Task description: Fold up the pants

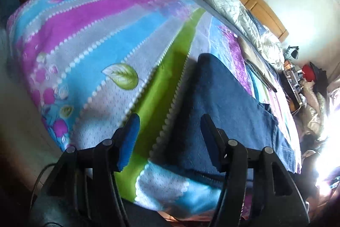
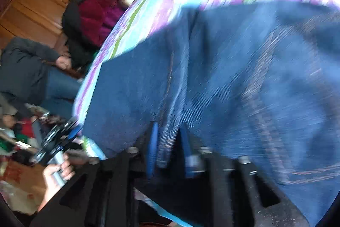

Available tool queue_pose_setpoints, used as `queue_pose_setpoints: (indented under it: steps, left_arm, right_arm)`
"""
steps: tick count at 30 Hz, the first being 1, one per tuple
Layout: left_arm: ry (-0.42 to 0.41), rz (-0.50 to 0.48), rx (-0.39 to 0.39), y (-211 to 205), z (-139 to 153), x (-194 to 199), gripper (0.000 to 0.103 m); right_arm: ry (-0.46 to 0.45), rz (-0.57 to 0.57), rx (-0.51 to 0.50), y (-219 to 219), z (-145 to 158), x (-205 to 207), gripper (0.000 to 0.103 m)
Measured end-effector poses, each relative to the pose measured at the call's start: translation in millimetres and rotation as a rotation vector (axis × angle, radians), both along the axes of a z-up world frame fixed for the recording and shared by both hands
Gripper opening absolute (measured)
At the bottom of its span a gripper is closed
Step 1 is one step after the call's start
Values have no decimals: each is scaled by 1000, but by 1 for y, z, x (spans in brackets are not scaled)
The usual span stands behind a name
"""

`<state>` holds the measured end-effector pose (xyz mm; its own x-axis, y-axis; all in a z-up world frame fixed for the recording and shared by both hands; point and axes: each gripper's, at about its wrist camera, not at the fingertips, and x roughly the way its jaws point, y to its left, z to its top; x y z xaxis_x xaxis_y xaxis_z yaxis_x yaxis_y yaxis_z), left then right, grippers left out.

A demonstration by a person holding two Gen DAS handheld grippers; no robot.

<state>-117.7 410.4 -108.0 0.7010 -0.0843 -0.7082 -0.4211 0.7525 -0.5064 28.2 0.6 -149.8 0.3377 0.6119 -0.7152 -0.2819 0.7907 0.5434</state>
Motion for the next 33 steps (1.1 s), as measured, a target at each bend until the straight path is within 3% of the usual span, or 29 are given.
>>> queue_pose_setpoints:
  steps: [1,3,4,6,9,12,15,19,21,23,28,33]
  left_arm:
    - [-14,8,6,4,3,-7,60]
    - [-23,48,22,15,4,-21,64]
    - [-20,68,15,20,2,-26,66]
    - [-6,115,-8,28,-8,-39,68]
    - [25,162,-44,32,-23,-52,68]
    - [32,209,-93,34,-29,-64,68]
    - [12,258,-127,41,-29,-81,68]
    - [17,309,-117,58,-33,-108,68]
    - [33,335,-123,68,-39,-119,68]
    - [45,357,-138,76,-44,-126,68]
    - [76,375,-140,83,-52,-137,68]
    - [89,363,-162,77,-56,-137,68]
  right_arm:
    - [-62,-31,-26,-7,11,-5,51]
    - [-216,-112,-174,-16,40,-20,54]
    - [-294,-64,-252,-3,53,-29,54]
    - [-448,181,-406,57,68,-60,54]
    - [-682,542,-566,162,57,-121,55]
    - [-873,759,-696,240,25,-163,54]
    - [-1058,865,-851,301,-17,-186,54]
    - [-1154,946,-984,337,-56,-194,51]
    - [-1213,893,-1011,349,-61,-191,51]
    - [-1198,864,-1059,362,-69,-181,50]
    - [-1268,813,-1092,380,-78,-186,50]
    - [-1220,755,-1099,386,-71,-179,50]
